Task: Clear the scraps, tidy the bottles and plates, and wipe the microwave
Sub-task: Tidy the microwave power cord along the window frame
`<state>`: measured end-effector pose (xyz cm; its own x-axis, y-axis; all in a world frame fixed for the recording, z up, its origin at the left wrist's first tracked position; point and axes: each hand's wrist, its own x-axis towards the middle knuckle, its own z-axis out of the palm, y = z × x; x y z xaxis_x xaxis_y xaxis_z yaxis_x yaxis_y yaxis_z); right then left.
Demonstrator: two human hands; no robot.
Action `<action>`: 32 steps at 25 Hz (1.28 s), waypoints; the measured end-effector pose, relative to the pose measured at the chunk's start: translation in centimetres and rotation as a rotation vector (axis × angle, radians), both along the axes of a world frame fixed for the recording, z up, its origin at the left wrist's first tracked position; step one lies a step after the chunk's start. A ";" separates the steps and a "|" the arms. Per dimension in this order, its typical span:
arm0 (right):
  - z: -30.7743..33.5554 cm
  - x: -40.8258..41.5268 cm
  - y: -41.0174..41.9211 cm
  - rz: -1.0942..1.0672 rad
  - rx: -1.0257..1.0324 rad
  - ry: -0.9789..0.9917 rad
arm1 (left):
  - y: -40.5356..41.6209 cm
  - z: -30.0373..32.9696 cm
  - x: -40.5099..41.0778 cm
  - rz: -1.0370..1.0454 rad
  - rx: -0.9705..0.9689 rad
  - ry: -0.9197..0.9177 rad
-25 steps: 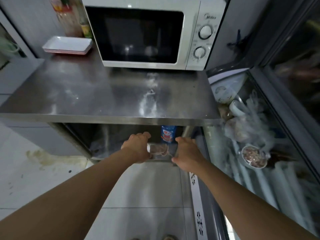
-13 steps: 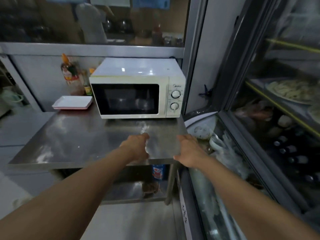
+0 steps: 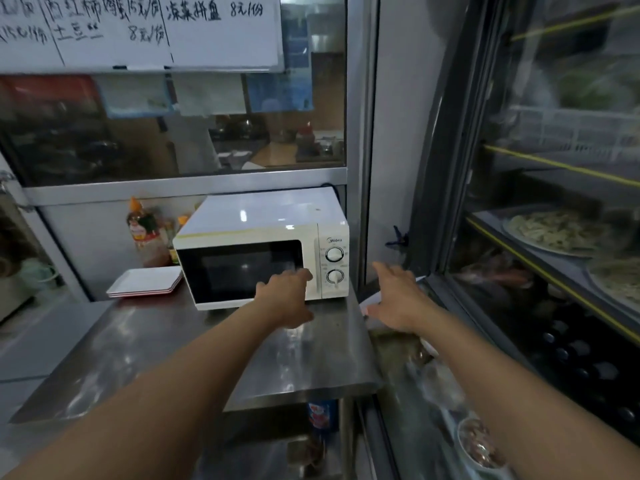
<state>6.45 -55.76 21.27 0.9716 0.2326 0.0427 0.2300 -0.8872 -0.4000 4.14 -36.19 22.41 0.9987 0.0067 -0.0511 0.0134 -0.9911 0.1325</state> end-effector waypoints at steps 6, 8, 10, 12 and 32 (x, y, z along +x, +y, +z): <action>0.8 5.2 0.2 -0.053 0.029 -0.005 | -0.1 1.5 6.6 -0.091 0.031 -0.031; 1.2 7.2 0.9 -0.076 0.028 0.001 | 0.3 2.0 9.1 -0.126 0.016 -0.050; 1.3 9.7 1.9 -0.107 0.036 0.001 | 1.3 2.4 12.3 -0.165 0.000 -0.078; 1.4 12.0 3.1 -0.147 0.068 -0.019 | 2.5 3.0 15.4 -0.206 0.005 -0.101; -2.9 34.7 1.5 -0.194 0.251 0.027 | 2.7 3.6 38.7 -0.183 -0.024 -0.092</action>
